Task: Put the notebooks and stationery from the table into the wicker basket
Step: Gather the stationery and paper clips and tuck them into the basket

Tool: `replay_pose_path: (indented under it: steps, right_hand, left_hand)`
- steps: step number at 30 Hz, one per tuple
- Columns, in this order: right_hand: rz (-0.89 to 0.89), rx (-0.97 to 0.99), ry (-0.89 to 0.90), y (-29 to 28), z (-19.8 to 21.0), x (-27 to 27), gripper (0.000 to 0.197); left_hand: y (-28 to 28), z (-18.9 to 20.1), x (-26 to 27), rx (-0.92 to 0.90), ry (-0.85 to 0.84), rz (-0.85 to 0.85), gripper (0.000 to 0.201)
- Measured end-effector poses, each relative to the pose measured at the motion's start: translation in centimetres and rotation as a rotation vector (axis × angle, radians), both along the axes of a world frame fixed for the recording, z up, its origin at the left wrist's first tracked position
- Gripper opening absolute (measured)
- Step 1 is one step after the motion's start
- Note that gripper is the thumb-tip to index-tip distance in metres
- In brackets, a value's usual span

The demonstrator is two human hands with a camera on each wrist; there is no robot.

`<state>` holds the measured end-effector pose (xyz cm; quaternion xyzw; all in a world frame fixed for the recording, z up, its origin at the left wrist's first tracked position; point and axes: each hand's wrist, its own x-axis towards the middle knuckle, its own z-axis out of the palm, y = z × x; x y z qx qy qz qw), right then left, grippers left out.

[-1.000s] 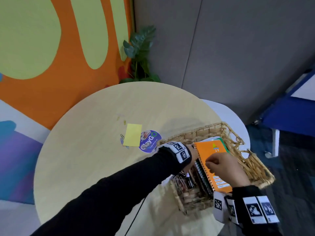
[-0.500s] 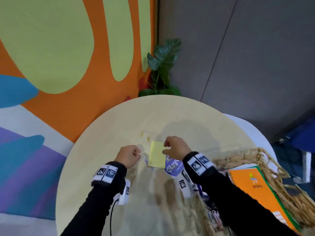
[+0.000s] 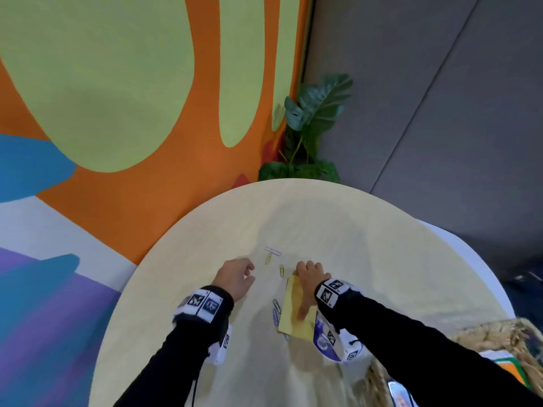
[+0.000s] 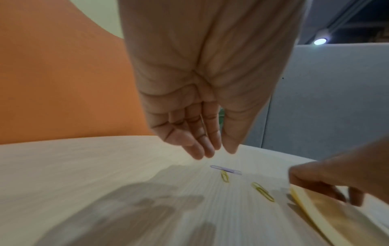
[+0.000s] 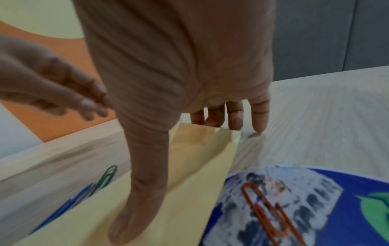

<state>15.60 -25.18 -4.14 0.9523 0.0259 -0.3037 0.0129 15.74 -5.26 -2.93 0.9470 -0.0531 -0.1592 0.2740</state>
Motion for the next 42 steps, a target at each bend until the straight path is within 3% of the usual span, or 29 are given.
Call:
replay_pose_path:
  steps: [3,6,10,11,16,21,24,28,31,33,34,38,42]
  right_hand:
    - [0.018,-0.013,0.034,-0.3,-0.3,0.3,0.107]
    - [0.052,-0.023,0.04,-0.5,-0.2,0.3,0.093]
    - [0.052,0.029,-0.008,-0.7,1.0,0.0,0.027]
    - [0.051,0.061,-0.006,-0.8,1.8,-0.2,0.02]
    - [0.051,0.288,-0.107,-2.3,8.2,-1.6,0.021]
    - [-0.116,0.576,-0.309,-7.0,16.0,-5.8,0.022]
    - [-0.197,0.599,-0.377,-10.7,20.2,-10.2,0.02]
    - [-0.342,0.477,-0.341,-15.8,22.9,-17.4,0.015]
    - [-0.459,0.356,-0.348,-18.2,21.4,-21.1,0.015]
    - [-0.454,0.204,-0.261,-18.7,18.9,-22.0,0.006]
    - [-0.443,0.119,-0.184,-18.8,17.3,-22.4,0.011]
    - [-0.294,-0.06,0.083,-18.7,10.8,-21.7,0.021]
    - [-0.114,-0.165,0.142,-17.1,8.1,-20.0,0.025]
  left_hand:
    - [-1.9,0.0,4.1,0.025,-0.053,-0.048,0.026]
    - [-4.3,-0.6,7.1,0.064,-0.069,-0.122,0.025]
    - [-6.1,-2.8,8.6,0.104,-0.019,-0.2,0.021]
    - [-6.3,-3.4,8.7,0.095,-0.026,-0.208,0.018]
    - [-6.6,-5.3,9.5,0.132,-0.086,-0.222,0.014]
    - [-7.0,-5.7,9.2,0.231,-0.083,-0.194,0.014]
    - [-7.2,-5.3,8.9,0.255,-0.076,-0.178,0.011]
    - [-7.2,-4.6,8.2,0.222,-0.107,-0.155,0.007]
    - [-7.4,-3.0,7.0,0.119,-0.186,-0.107,0.006]
    - [-7.4,-1.4,6.1,0.028,-0.254,-0.084,0.005]
    - [-7.6,-0.4,5.4,-0.023,-0.293,-0.089,0.005]
    - [-8.4,4.3,2.0,-0.242,-0.384,-0.097,0.01]
    - [-9.3,9.1,-2.9,-0.295,-0.408,-0.147,0.01]
